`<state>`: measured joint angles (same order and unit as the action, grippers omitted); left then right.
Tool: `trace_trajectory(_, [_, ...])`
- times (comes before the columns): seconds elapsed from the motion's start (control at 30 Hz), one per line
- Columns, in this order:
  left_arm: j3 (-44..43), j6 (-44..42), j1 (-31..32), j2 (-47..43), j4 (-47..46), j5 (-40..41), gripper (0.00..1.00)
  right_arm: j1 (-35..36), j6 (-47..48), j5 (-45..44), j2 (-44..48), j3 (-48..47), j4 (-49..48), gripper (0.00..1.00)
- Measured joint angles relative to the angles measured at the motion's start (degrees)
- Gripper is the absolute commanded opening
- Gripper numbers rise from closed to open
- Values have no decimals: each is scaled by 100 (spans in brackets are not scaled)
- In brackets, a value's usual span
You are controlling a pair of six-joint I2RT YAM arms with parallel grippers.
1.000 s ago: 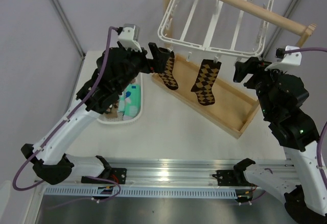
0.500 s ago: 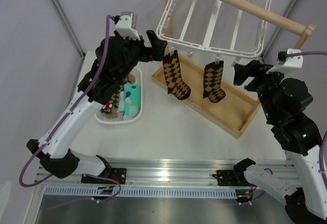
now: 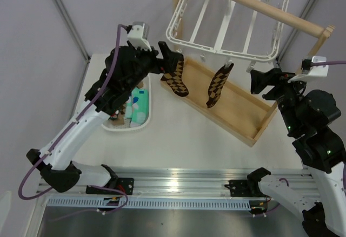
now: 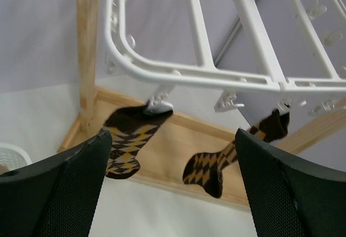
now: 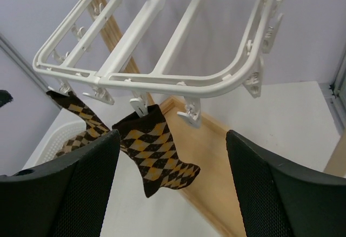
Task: Clip the socks to the hanger
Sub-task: Open the clamp at the hanger.
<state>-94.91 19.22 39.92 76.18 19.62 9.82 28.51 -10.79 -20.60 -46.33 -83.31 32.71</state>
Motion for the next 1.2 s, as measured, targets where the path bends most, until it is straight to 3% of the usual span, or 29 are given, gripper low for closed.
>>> trace_trajectory(0.2, [1296, 0, 245, -603, -588, 2, 91, -2, -17, 444, -127, 0, 2, 82])
trace_trajectory(0.47, [2916, -496, 776, -820, -2490, 90, 82, -2, -35, 898, -122, 0, -2, 82])
trace_trajectory(0.83, [3101, -1537, 925, 111, -4979, 70, 80, -2, -35, 1263, 59, 0, -4, 82])
trace_trajectory(1.2, [2909, -1847, 787, 916, -5477, 101, 80, 9, 37, 1451, 249, 0, -20, 82])
